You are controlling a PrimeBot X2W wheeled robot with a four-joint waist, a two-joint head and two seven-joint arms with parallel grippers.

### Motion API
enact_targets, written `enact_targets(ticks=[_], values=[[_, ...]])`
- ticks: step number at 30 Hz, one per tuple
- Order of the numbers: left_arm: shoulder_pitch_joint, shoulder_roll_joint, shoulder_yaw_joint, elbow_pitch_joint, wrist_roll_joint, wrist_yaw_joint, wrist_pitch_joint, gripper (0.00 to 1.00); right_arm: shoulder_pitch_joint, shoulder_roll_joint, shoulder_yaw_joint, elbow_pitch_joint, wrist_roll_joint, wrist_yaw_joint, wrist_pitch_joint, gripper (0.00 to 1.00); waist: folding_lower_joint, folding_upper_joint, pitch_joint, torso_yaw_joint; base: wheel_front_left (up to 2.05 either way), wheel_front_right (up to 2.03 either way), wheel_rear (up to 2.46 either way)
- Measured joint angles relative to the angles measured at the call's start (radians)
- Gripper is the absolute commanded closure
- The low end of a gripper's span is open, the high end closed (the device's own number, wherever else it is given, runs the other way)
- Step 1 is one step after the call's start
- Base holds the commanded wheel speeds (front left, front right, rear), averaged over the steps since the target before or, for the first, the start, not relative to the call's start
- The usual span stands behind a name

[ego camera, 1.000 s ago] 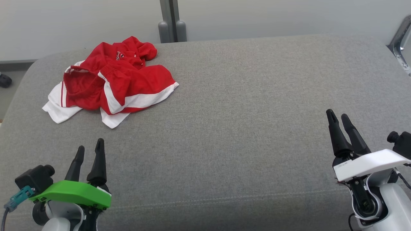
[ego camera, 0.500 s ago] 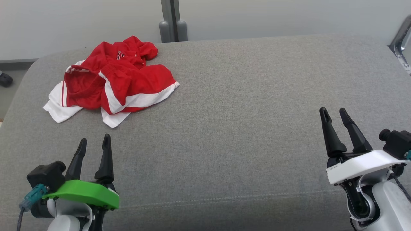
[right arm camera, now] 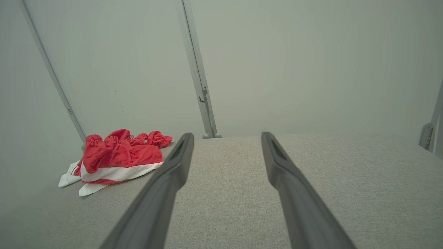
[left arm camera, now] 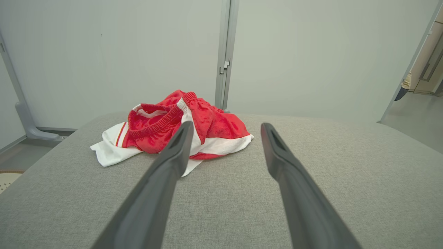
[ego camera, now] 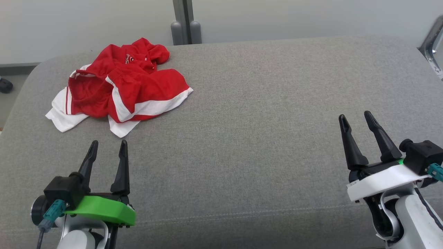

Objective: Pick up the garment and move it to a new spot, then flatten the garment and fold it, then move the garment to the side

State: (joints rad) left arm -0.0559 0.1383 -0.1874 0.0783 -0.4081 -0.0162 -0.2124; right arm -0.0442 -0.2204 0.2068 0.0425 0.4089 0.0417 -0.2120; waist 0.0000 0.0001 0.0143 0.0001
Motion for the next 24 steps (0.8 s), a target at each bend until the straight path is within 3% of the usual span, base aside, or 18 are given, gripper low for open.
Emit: enact_targets(ticks=[11,24], values=[[-0.001,0.000,-0.010,-0.024,0.143,0.000,-0.040,0.00,-0.010,-0.004,0.024,-0.033,-0.141,0.000,-0.039,0.00,0.0000,0.0000,0.005,0.001,0.00,0.00,0.00],[-0.001,-0.015,0.003,-0.022,0.150,-0.005,-0.040,0.00,-0.010,-0.001,0.011,-0.033,-0.155,0.006,-0.040,0.00,0.0000,0.0000,0.012,0.000,0.00,0.00,0.00]])
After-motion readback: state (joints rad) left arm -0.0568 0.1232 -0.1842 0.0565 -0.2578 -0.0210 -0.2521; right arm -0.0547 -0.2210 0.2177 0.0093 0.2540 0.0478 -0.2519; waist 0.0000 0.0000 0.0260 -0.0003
